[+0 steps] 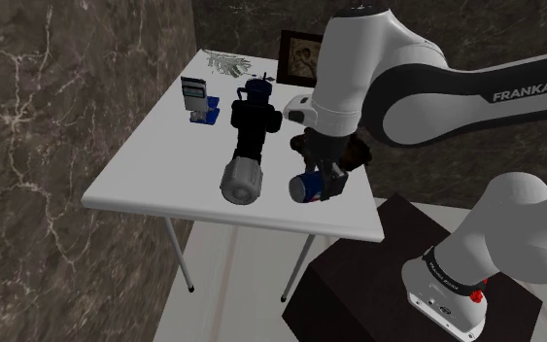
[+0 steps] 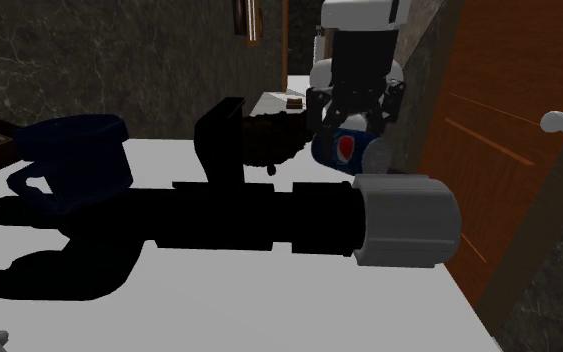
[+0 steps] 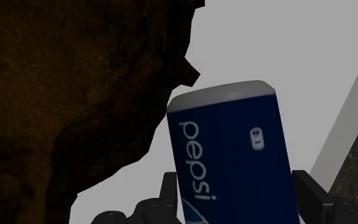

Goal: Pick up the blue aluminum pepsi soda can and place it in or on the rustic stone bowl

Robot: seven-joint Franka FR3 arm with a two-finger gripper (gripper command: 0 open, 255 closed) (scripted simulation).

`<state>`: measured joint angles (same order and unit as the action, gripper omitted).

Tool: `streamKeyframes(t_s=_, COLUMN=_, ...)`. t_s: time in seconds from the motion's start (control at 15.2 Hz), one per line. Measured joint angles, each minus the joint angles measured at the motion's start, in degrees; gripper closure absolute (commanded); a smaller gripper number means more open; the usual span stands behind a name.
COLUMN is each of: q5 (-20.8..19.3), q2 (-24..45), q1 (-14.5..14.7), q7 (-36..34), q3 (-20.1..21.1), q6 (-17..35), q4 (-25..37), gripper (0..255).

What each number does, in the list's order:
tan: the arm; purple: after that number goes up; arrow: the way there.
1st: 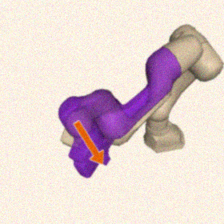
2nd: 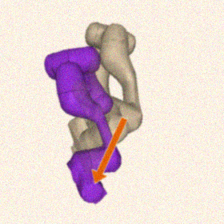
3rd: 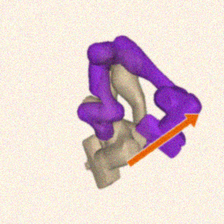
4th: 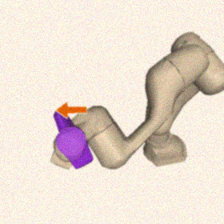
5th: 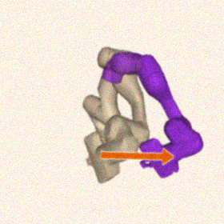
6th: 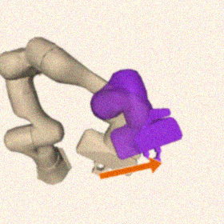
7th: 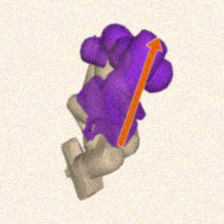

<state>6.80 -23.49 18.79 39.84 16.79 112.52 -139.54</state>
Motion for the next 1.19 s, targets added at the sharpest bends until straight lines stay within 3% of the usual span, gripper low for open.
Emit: streamKeyframes(t_s=1.19, q5=-0.5, q2=-2.3, q1=-0.24, q7=-0.03, q3=-1.27, q6=-14.2, q4=11.93, gripper=255)
